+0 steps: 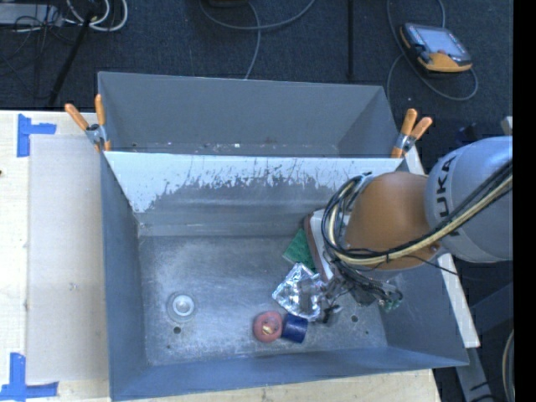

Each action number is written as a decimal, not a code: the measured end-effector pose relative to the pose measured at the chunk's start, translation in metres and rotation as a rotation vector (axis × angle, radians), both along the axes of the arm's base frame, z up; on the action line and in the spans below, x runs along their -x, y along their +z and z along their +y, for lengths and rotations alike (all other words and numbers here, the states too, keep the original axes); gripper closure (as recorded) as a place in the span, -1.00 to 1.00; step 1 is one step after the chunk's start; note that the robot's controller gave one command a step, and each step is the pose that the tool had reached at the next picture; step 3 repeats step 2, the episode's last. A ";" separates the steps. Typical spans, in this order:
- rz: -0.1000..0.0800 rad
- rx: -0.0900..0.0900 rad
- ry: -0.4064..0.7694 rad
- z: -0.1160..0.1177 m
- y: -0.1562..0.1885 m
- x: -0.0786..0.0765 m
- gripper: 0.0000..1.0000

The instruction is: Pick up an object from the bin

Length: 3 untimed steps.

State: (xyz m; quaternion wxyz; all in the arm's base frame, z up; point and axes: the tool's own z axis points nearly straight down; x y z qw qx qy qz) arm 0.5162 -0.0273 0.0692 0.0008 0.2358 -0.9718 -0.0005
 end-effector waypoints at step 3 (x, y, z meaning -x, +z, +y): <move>-0.005 0.000 0.002 0.016 0.151 0.021 1.00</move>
Offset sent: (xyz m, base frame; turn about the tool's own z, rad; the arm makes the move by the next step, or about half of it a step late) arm -0.0124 0.0109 0.1120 -0.0194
